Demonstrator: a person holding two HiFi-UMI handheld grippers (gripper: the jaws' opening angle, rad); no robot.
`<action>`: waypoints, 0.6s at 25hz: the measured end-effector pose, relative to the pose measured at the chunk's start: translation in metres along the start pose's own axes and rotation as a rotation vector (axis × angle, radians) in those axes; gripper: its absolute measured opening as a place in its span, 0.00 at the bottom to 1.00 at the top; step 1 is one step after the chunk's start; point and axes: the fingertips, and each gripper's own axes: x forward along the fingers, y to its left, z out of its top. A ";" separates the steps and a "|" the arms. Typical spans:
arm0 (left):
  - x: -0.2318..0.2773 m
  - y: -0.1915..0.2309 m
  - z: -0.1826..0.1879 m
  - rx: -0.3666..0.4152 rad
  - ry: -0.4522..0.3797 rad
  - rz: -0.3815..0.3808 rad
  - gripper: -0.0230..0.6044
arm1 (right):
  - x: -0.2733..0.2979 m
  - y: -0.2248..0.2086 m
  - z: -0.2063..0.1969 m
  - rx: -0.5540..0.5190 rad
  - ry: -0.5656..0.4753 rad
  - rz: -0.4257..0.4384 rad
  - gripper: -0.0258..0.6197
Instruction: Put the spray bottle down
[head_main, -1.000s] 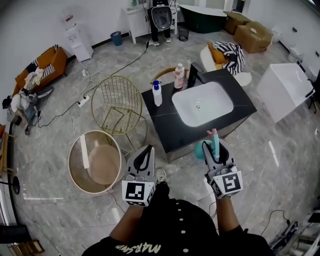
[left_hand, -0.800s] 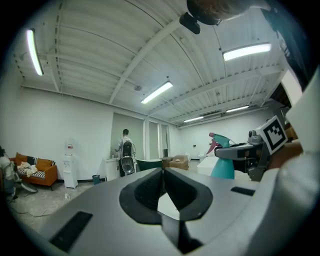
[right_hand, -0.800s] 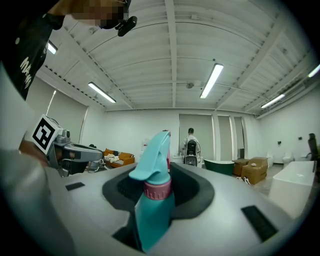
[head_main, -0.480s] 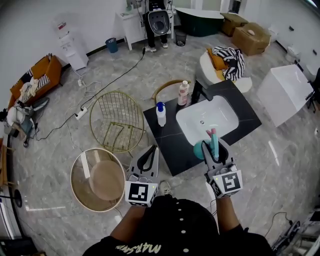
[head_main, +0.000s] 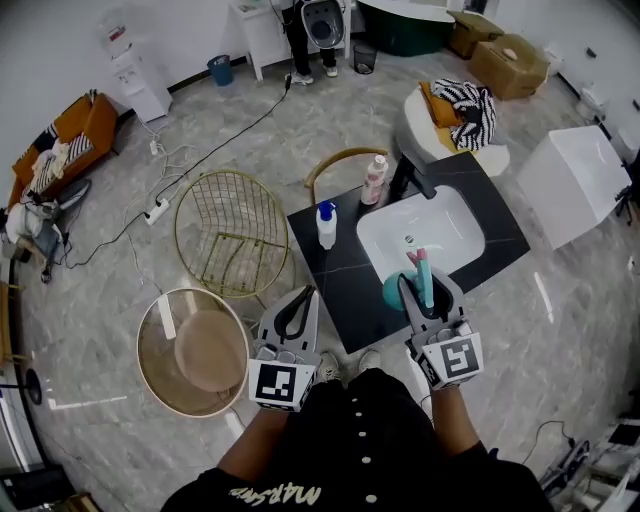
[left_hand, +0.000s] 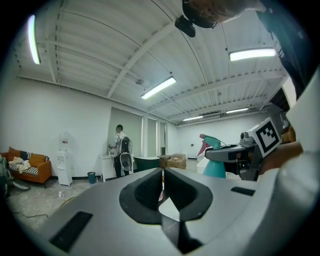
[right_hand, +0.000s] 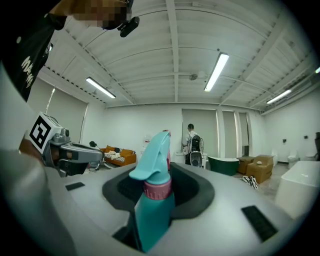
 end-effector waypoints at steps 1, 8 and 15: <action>0.002 0.000 -0.002 -0.002 0.004 0.006 0.07 | 0.004 -0.002 -0.002 -0.009 -0.004 0.009 0.24; 0.008 -0.009 -0.006 -0.037 0.036 0.033 0.07 | 0.023 0.000 -0.022 0.011 0.021 0.094 0.24; 0.004 -0.016 -0.042 -0.060 0.127 0.060 0.07 | 0.052 0.010 -0.075 0.034 0.068 0.181 0.24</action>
